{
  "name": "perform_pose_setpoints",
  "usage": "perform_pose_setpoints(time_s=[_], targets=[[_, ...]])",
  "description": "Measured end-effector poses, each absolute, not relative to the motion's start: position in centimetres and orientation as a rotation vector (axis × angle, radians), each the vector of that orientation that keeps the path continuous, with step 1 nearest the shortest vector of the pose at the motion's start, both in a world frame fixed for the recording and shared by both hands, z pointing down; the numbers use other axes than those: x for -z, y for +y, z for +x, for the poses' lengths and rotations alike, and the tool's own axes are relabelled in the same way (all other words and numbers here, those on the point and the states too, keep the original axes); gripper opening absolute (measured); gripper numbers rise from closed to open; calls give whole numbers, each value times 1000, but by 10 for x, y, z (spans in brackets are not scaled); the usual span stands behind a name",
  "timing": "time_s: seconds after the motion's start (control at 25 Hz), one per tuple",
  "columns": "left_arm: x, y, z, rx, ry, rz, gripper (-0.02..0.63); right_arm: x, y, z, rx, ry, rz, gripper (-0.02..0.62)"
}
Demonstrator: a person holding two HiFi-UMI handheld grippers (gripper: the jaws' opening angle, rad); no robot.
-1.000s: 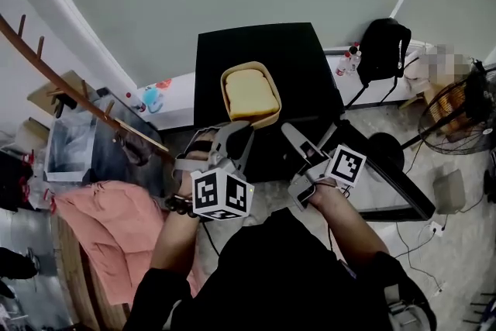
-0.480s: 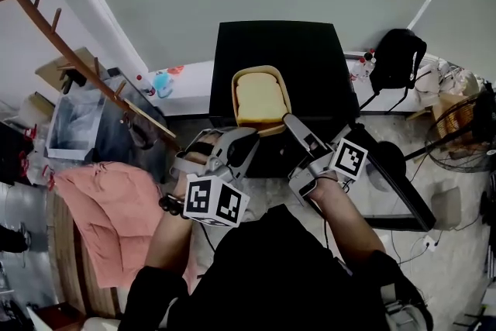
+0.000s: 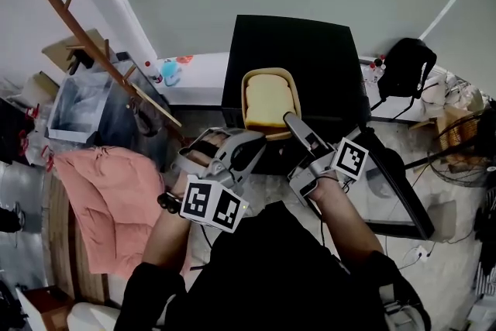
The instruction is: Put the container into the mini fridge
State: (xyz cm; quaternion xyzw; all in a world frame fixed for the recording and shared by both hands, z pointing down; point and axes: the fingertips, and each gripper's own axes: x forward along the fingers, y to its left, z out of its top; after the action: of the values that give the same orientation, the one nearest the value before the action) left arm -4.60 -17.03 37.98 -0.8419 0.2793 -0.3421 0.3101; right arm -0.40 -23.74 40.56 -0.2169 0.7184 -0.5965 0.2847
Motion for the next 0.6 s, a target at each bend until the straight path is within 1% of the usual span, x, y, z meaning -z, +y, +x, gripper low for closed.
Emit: perform_pose_setpoints(time_s=[0.04,0.08,0.16,0.28,0.4,0.6], targets=[[-380,-169,-47,900,742,-2233,40,-405,-236,-5,1596,1923,-577,300],[-381,-168,-49,896,747,-2241,40,-404,-235,-6,1596,1923,-572,269],[-383,-167,-51,886,760,-2252,41,-403,-233,-9,1595,1921,-557,252],[-383,-163,-53,845,788,-2289,43,-398,-229,-11,1574,1926,-526,238],[-377,-154,-56,740,834,-2403,49,-392,-223,-13,1546,1925,-479,233],[-362,-142,-72,534,968,-2537,87,-389,-213,-14,1542,1886,-402,230]])
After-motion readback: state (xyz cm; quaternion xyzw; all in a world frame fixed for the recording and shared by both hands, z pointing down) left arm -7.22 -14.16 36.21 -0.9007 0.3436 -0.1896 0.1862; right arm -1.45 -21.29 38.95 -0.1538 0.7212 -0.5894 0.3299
